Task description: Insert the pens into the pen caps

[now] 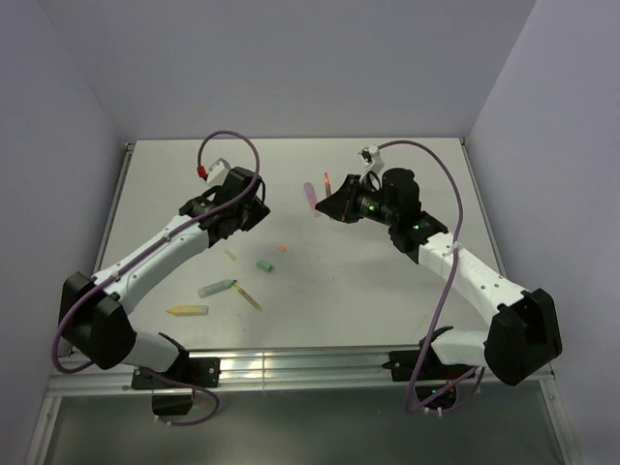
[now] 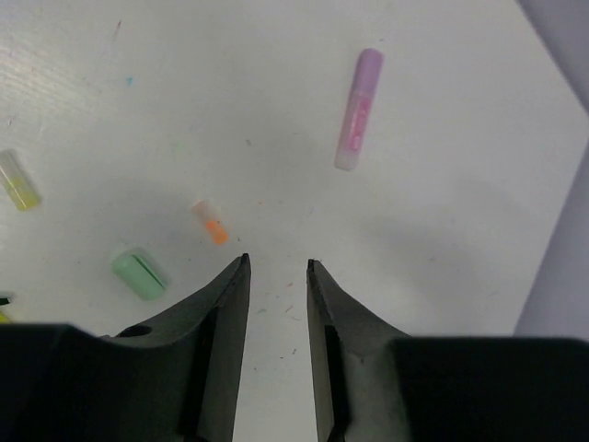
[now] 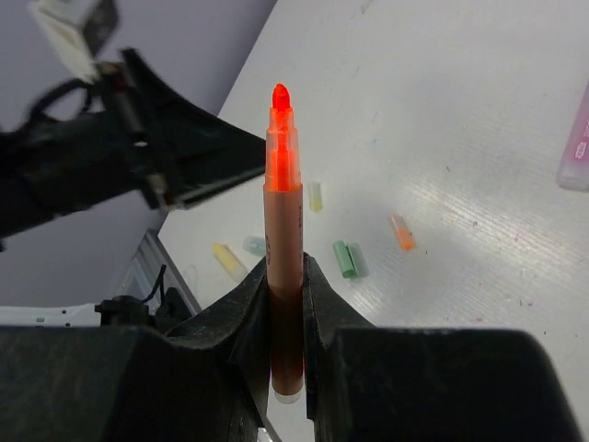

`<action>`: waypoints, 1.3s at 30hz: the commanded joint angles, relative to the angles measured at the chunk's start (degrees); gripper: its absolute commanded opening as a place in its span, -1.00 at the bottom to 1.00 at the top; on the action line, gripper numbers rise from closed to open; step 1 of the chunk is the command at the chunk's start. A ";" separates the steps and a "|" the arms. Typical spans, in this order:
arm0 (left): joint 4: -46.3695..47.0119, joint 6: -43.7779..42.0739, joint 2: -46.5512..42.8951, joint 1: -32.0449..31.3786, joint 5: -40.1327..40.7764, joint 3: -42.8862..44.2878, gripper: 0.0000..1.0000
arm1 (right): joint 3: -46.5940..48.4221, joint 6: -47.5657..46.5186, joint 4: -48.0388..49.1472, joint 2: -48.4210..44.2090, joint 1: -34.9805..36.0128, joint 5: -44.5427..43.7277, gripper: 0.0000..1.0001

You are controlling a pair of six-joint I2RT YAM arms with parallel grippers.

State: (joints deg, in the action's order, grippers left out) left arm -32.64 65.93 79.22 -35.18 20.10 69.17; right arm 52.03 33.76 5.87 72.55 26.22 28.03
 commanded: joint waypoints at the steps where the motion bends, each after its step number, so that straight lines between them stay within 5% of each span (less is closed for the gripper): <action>1: -0.40 3.67 3.47 -0.42 1.00 1.06 -0.32 | -1.05 -1.33 0.81 -2.85 -1.08 -0.70 -1.00; 6: -2.42 12.63 8.39 -1.82 2.48 2.19 -0.45 | -1.67 -0.54 1.16 -4.17 -2.22 -0.17 -1.00; 14: -13.67 25.64 21.14 -6.65 8.65 10.19 -0.26 | -3.43 0.60 1.95 -7.16 -4.94 0.97 -1.00; 39: -16.14 27.15 32.49 -5.69 8.73 15.39 -0.28 | -4.57 0.96 1.25 -11.47 -7.32 1.59 -1.00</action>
State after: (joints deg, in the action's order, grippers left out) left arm -48.38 92.71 111.48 -41.56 27.90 82.41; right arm 47.92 34.87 5.43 62.61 19.33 29.41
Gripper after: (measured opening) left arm 0.364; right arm 0.204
